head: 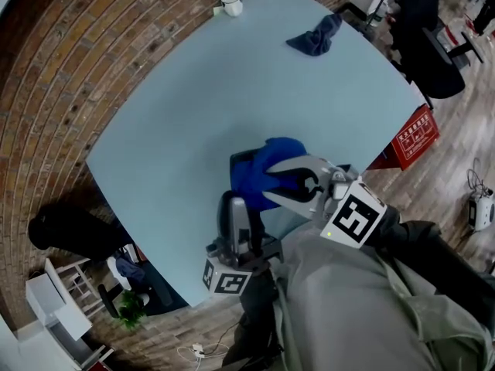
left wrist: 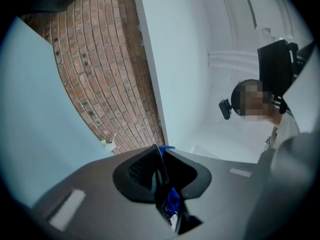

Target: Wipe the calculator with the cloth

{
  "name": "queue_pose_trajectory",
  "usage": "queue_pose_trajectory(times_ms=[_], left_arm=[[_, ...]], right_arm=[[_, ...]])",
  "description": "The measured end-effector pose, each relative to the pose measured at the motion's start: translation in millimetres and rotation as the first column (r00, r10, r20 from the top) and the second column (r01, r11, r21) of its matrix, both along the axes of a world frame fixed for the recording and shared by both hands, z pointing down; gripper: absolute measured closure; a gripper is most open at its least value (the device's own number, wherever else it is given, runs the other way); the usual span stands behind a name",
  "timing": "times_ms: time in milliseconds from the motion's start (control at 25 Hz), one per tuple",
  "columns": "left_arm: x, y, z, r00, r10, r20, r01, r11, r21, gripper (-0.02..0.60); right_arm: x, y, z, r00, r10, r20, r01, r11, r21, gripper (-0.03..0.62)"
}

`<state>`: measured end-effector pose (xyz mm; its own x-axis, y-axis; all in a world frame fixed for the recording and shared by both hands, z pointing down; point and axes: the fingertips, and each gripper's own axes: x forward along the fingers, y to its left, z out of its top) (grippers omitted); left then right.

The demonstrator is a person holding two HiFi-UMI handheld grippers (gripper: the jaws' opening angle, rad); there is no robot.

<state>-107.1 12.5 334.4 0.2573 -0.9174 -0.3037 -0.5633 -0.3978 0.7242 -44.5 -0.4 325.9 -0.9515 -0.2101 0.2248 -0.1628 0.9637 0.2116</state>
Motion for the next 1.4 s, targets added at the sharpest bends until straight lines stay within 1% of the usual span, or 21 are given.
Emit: queue_pose_trajectory(times_ms=[80, 160, 200, 280, 360, 440, 480, 560, 640, 720, 800, 880, 960, 1040, 1080, 1120, 1160, 1200, 1240, 1280, 1400], left_arm=[[5.3, 1.1, -1.9, 0.999, 0.018, 0.030, -0.018, 1.000, -0.004, 0.537], [11.9, 2.3, -1.9, 0.997, 0.037, 0.060, -0.037, 0.999, -0.012, 0.537], [14.6, 2.6, -1.4, 0.996, 0.042, 0.076, -0.041, 0.999, -0.015, 0.537], [18.7, 1.4, 0.1, 0.990, 0.044, 0.134, -0.042, 0.999, -0.022, 0.540], [21.9, -0.7, 1.9, 0.975, 0.040, 0.220, -0.034, 0.999, -0.032, 0.541], [23.9, -1.6, 2.5, 0.948, 0.035, 0.318, -0.023, 0.999, -0.039, 0.543], [24.6, -1.3, 1.8, 0.930, 0.033, 0.367, -0.020, 0.999, -0.040, 0.545], [26.6, -0.3, -1.1, 0.886, 0.028, 0.462, -0.014, 0.999, -0.034, 0.545], [30.8, 0.3, -5.2, 0.839, 0.021, 0.544, -0.012, 1.000, -0.019, 0.545], [33.5, -0.2, -8.1, 0.805, 0.008, 0.594, -0.006, 1.000, -0.005, 0.545], [33.5, -1.5, -8.5, 0.776, -0.003, 0.631, 0.005, 1.000, -0.001, 0.545], [32.1, -2.1, -7.8, 0.750, -0.010, 0.662, 0.014, 1.000, -0.002, 0.545], [32.9, -0.3, -8.8, 0.728, -0.010, 0.686, 0.009, 1.000, 0.005, 0.546], [37.5, 2.7, -9.9, 0.698, 0.003, 0.716, -0.017, 1.000, 0.012, 0.546], [38.7, 3.9, -10.7, 0.696, 0.006, 0.718, -0.027, 0.999, 0.019, 0.546], [37.8, 4.7, -12.6, 0.711, 0.003, 0.703, -0.034, 0.999, 0.030, 0.546], [34.9, 5.6, -15.9, 0.740, -0.005, 0.672, -0.037, 0.998, 0.048, 0.546], [31.4, 6.9, -19.5, 0.773, -0.011, 0.635, -0.039, 0.997, 0.066, 0.546], [27.9, 8.5, -22.4, 0.799, -0.016, 0.601, -0.040, 0.996, 0.080, 0.546], [24.7, 9.9, -24.3, 0.815, -0.021, 0.579, -0.037, 0.995, 0.089, 0.546], [13.4, 11.9, -25.0, 0.825, -0.046, 0.563, -0.010, 0.995, 0.095, 0.546]], right_arm=[[13.6, -36.2, -7.0, 0.992, 0.113, 0.049, -0.113, 0.994, 0.001, 0.500], [23.7, -60.6, -8.3, 0.972, 0.222, 0.072, -0.216, 0.973, -0.082, 0.501], [23.8, -61.4, -8.3, 0.971, 0.229, 0.066, -0.221, 0.968, -0.116, 0.502], [15.5, -42.7, -7.1, 0.988, 0.156, 0.019, -0.153, 0.980, -0.125, 0.501], [2.7, -13.2, -6.1, 0.998, 0.057, -0.024, -0.059, 0.993, -0.104, 0.501], [-6.8, 5.6, -9.0, 1.000, -0.012, -0.028, 0.010, 0.997, -0.072, 0.502], [-7.9, 5.4, -10.8, 0.999, -0.019, -0.027, 0.018, 0.999, -0.046, 0.502], [-2.3, -14.2, -12.6, 0.999, 0.027, -0.027, -0.027, 1.000, 0.003, 0.502], [6.4, -39.4, -10.7, 0.994, 0.098, -0.042, -0.098, 0.995, 0.006, 0.502], [8.4, -44.7, -7.7, 0.990, 0.113, -0.086, -0.114, 0.993, -0.013, 0.501], [1.5, -27.9, -8.2, 0.989, 0.069, -0.129, -0.070, 0.997, -0.006, 0.502], [-8.1, -4.4, -10.7, 0.990, 0.004, -0.144, -0.002, 1.000, 0.010, 0.502], [-10.2, 2.9, -12.7, 0.992, -0.034, -0.122, 0.036, 0.999, 0.009, 0.502], [-6.0, -12.9, -18.7, 0.998, -0.037, -0.046, 0.037, 0.999, 0.005, 0.502], [-1.6, -25.4, -21.0, 1.000, -0.013, 0.002, 0.013, 1.000, -0.022, 0.502], [4.4, -37.9, -19.6, 0.999, 0.033, 0.042, -0.029, 0.995, -0.093, 0.502], [11.2, -48.3, -13.1, 0.994, 0.088, 0.060, -0.075, 0.978, -0.194, 0.502], [18.2, -55.1, -2.4, 0.991, 0.123, 0.047, -0.104, 0.953, -0.285, 0.502], [25.0, -58.3, 11.2, 0.992, 0.123, 0.017, -0.110, 0.931, -0.349, 0.502], [32.0, -58.1, 26.4, 0.995, 0.103, -0.020, -0.102, 0.913, -0.395, 0.502], [52.2, -46.9, 71.2, 0.991, 0.034, -0.129, -0.097, 0.848, -0.522, 0.502]])
